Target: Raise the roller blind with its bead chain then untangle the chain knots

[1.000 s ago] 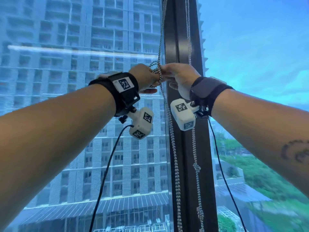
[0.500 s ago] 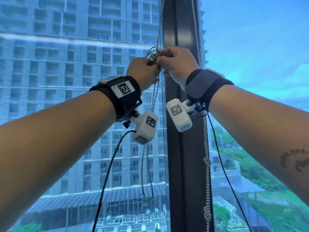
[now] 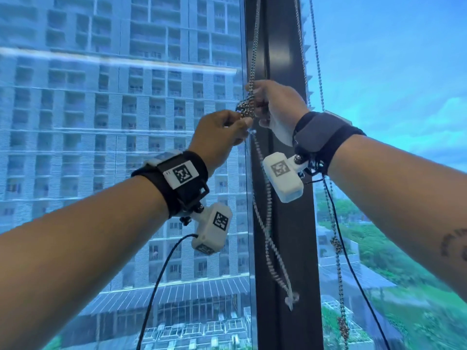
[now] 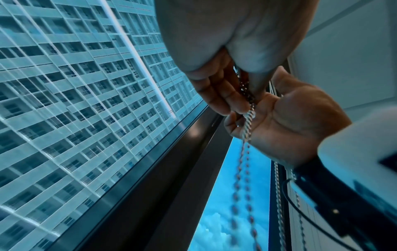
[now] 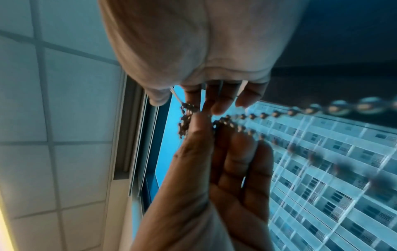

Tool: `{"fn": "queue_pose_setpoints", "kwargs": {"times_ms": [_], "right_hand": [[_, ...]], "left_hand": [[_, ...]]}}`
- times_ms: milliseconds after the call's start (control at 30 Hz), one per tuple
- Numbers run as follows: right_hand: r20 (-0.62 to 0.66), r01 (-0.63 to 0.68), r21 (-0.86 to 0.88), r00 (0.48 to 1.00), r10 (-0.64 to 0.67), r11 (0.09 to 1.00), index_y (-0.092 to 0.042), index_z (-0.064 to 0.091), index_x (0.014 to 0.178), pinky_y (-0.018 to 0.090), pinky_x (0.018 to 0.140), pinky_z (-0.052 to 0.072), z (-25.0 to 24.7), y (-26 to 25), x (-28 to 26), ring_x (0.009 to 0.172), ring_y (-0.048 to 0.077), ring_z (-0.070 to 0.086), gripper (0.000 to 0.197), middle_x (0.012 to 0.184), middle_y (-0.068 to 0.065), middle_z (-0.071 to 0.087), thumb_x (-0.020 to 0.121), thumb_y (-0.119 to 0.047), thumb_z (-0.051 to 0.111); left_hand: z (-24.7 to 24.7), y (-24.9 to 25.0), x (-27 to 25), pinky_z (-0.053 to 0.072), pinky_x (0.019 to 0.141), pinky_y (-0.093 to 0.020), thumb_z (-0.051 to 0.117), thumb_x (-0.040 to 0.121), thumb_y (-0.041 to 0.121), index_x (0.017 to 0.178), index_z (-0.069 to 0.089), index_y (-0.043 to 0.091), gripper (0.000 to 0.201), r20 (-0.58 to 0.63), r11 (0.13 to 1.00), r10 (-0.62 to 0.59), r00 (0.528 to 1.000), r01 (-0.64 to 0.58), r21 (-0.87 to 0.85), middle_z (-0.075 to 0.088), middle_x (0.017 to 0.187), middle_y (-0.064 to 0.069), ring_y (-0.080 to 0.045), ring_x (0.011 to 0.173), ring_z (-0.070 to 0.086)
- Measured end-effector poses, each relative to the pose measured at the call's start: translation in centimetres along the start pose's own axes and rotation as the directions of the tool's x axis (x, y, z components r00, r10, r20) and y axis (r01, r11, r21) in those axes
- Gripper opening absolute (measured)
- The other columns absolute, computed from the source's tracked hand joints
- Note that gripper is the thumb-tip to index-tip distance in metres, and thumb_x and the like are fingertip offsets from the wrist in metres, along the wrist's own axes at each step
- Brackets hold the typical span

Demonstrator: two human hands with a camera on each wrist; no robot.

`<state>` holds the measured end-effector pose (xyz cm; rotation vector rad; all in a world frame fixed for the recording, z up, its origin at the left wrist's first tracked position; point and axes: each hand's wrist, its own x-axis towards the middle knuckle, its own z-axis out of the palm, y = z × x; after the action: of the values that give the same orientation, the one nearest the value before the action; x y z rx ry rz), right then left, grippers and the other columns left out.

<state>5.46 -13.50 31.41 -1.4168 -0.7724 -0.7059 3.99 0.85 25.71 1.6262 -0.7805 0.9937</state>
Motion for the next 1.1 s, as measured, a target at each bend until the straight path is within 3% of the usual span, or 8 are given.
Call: {"fn": "queue_pose_setpoints", "kwargs": {"times_ms": [100, 333, 467, 567, 667, 933, 1033, 1100], "right_hand": [[0.081, -0.077, -0.068, 0.993, 0.082, 0.995, -0.017, 0.069, 0.082, 0.032, 0.067, 0.037, 0.6, 0.7, -0.8, 0.071, 0.018, 0.050, 0.039, 0.082, 0.003, 0.058, 0.092, -0.053, 0.057], [0.051, -0.157, 0.026, 0.987, 0.155, 0.987, -0.011, 0.060, 0.074, 0.031, 0.048, 0.034, 2.2, 2.7, -3.1, 0.048, 0.017, 0.043, 0.023, 0.061, 0.004, 0.051, 0.095, -0.015, 0.054], [0.048, -0.219, 0.109, 0.975, 0.215, 0.970, -0.012, 0.056, 0.070, 0.028, 0.049, 0.038, 2.3, 4.0, -4.5, 0.051, 0.018, 0.043, 0.025, 0.057, 0.004, 0.047, 0.092, -0.011, 0.043], [0.061, -0.211, 0.206, 0.977, 0.202, 0.956, -0.013, 0.049, 0.070, 0.027, 0.048, 0.033, 2.1, 4.5, -5.6, 0.046, 0.017, 0.036, 0.026, 0.055, 0.004, 0.040, 0.093, -0.010, 0.038], [0.032, -0.187, 0.105, 0.982, 0.185, 0.977, -0.013, 0.056, 0.082, 0.026, 0.048, 0.035, 1.5, 4.9, -6.1, 0.045, 0.016, 0.041, 0.022, 0.056, 0.001, 0.050, 0.096, -0.016, 0.040], [-0.006, -0.252, -0.044, 0.968, 0.252, 0.967, -0.008, 0.060, 0.101, 0.028, 0.052, 0.040, -0.5, 5.3, -5.8, 0.051, 0.018, 0.050, 0.022, 0.078, 0.011, 0.053, 0.100, -0.023, 0.045], [-0.001, -0.234, -0.136, 0.972, 0.236, 0.963, -0.007, 0.058, 0.113, 0.033, 0.064, 0.052, -0.3, 5.2, -5.3, 0.071, 0.023, 0.063, 0.028, 0.101, 0.018, 0.061, 0.102, -0.029, 0.046], [-0.027, -0.174, -0.386, 0.984, 0.178, 0.906, -0.005, 0.042, 0.142, 0.043, 0.103, 0.046, -0.4, 5.5, -5.0, 0.125, 0.031, 0.056, 0.054, 0.143, 0.022, 0.049, 0.103, -0.043, 0.042]], "left_hand": [[0.6, -0.8, -0.9, 0.061, 0.077, -0.036, 0.071, 0.091, 0.019, 0.085, 0.057, 0.011, 0.017, -0.010, 0.997, -0.028, 1.000, 0.027, -0.073, 0.069, 0.081, -0.009, -0.015, 0.068, 0.070], [1.4, -2.0, -3.2, 0.061, 0.079, -0.036, 0.073, 0.088, 0.008, 0.096, 0.070, 0.008, 0.008, -0.058, 0.979, -0.086, 0.995, 0.074, -0.189, 0.076, 0.084, -0.011, -0.021, 0.075, 0.075], [1.5, -2.2, -4.4, 0.062, 0.078, -0.040, 0.068, 0.089, 0.000, 0.101, 0.071, 0.001, 0.013, -0.078, 0.964, -0.089, 0.993, 0.066, -0.257, 0.076, 0.093, -0.019, -0.031, 0.080, 0.075], [1.8, -2.3, -5.2, 0.062, 0.077, -0.045, 0.068, 0.088, 0.005, 0.101, 0.068, 0.014, 0.015, -0.079, 0.985, -0.008, 0.997, -0.005, -0.172, 0.076, 0.094, -0.012, -0.030, 0.081, 0.075], [1.9, -2.2, -6.1, 0.062, 0.072, -0.043, 0.068, 0.090, 0.019, 0.093, 0.064, 0.023, 0.007, -0.136, 0.998, 0.045, 0.990, -0.049, -0.028, 0.070, 0.093, 0.002, -0.022, 0.073, 0.075], [-0.1, -3.7, -7.8, 0.059, 0.081, -0.048, 0.064, 0.093, 0.025, 0.100, 0.066, 0.012, 0.014, 0.005, 0.992, -0.076, 0.997, 0.075, 0.098, 0.067, 0.099, 0.004, -0.017, 0.072, 0.074], [-1.9, -4.4, -8.0, 0.058, 0.085, -0.047, 0.064, 0.093, 0.029, 0.099, 0.068, 0.017, 0.014, 0.035, 0.974, -0.127, 0.991, 0.118, 0.194, 0.070, 0.101, 0.007, -0.013, 0.083, 0.073], [-3.4, -4.9, -8.2, 0.056, 0.082, -0.039, 0.062, 0.095, 0.031, 0.103, 0.069, 0.021, 0.015, 0.054, 0.951, -0.157, 0.986, 0.136, 0.279, 0.070, 0.107, 0.008, -0.011, 0.093, 0.070]]}}
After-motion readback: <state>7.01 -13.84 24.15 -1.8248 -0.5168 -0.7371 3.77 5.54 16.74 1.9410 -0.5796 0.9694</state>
